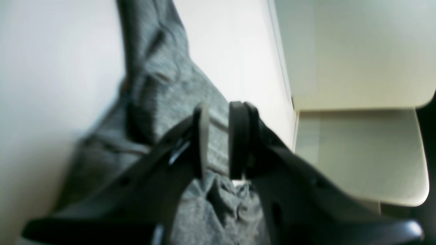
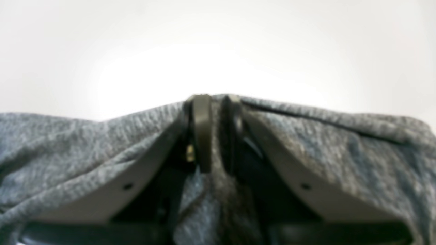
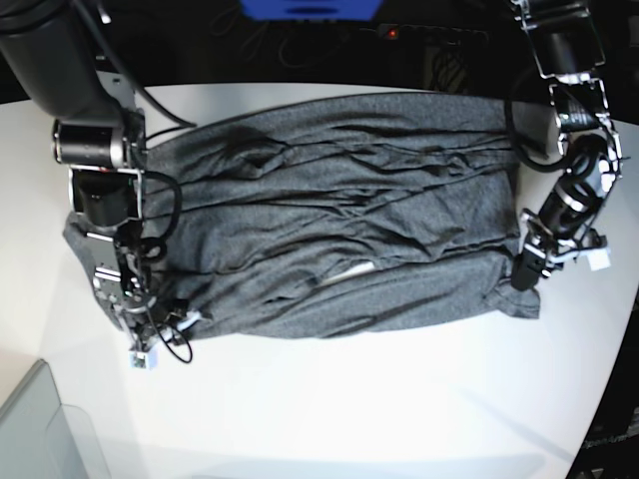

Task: Layout the t-shirt on the table in an organized manner, then fold the t-shirt properly
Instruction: 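Grasp both ends of the shirt and pull them apart with both grippers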

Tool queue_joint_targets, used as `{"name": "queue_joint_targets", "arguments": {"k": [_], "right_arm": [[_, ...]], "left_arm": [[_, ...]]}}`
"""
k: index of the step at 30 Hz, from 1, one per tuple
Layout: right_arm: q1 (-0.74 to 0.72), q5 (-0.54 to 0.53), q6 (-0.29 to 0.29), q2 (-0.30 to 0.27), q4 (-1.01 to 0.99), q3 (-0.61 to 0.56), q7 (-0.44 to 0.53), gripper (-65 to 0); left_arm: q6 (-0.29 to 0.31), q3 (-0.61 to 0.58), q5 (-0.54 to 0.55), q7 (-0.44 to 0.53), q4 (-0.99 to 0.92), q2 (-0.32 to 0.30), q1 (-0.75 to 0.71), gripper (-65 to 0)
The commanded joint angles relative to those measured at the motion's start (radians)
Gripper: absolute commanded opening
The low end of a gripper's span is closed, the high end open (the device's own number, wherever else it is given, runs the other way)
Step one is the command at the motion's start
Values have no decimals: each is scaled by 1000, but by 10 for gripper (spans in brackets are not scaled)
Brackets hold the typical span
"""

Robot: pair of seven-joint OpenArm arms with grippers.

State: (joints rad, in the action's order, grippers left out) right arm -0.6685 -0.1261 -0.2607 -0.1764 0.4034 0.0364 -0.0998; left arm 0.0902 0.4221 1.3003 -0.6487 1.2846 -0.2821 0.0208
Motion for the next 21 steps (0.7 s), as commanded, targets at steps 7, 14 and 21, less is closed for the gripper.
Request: {"name": "queue_joint_targets", "arguments": {"k": [7,14,21], "right_arm": [[-101,-2,196,-8,27,7,96,-575],[23,-7,234,-36,295,10,45,-575],[238,-7,234,-13,651,10,-242,-576]], "left_arm": [[7,-107,-150,11,19,24,98,-542],[9,-157,-399,11,-78,93,207,-542],[13,-159,-641,37,-336,139,365,-542]]}}
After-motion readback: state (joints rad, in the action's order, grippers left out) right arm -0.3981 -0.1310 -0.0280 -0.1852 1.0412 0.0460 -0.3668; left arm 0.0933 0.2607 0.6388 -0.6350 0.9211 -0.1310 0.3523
